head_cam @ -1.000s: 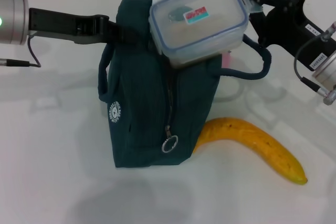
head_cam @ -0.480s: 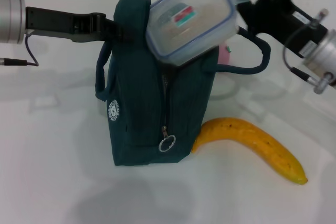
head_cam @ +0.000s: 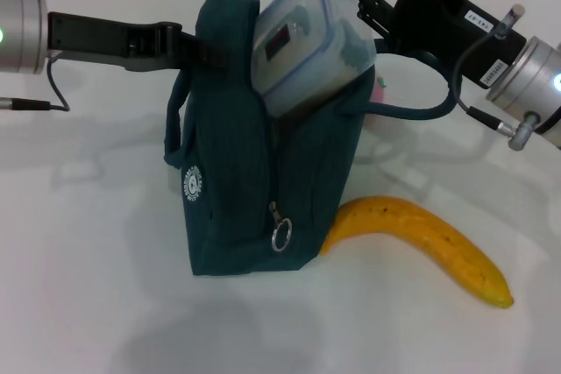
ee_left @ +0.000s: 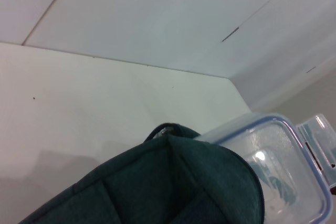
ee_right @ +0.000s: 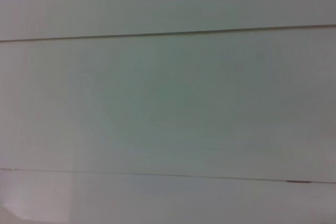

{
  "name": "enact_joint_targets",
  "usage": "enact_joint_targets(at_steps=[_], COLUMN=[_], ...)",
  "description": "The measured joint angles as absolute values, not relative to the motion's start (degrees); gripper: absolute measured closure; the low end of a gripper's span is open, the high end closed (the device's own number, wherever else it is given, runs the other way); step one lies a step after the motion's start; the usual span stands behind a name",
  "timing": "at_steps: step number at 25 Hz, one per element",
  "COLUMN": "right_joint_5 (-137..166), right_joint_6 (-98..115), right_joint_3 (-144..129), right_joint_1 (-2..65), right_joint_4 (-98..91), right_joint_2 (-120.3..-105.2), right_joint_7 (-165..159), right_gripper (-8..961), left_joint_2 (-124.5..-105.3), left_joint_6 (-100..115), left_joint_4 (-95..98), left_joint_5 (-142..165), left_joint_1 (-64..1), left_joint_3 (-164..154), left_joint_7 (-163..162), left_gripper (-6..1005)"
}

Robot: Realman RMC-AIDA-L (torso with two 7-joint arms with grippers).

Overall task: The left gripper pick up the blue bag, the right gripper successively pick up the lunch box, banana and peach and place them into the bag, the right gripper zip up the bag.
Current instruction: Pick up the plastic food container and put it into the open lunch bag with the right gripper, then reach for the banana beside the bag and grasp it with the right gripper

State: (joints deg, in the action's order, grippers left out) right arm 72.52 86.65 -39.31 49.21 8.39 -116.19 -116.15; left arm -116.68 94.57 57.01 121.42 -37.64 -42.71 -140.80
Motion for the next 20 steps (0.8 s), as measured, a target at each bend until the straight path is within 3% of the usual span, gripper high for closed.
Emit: enact_joint_targets(at_steps=[16,20], right_joint_5=[73.0,73.1], right_joint_6=[91.2,93.6], right_joint_3=[-39.8,-40.2], right_joint_1=[48.8,47.8], right_joint_4=[5.7,1.5], right_joint_2=[-116.19,-116.19], right_joint_7=[-114.0,-111.7], right_gripper=[258,261], left_joint_2=[-116.81,-116.81], left_joint_6=[94.6,94.6], left_joint_4=[56.9,56.9], left_joint_5=[121.5,121.5], left_joint_1=[-37.4,-37.0], left_joint_3=[-42.7,-42.3], left_joint_7=[-140.4,-140.2], left_gripper=[946,946])
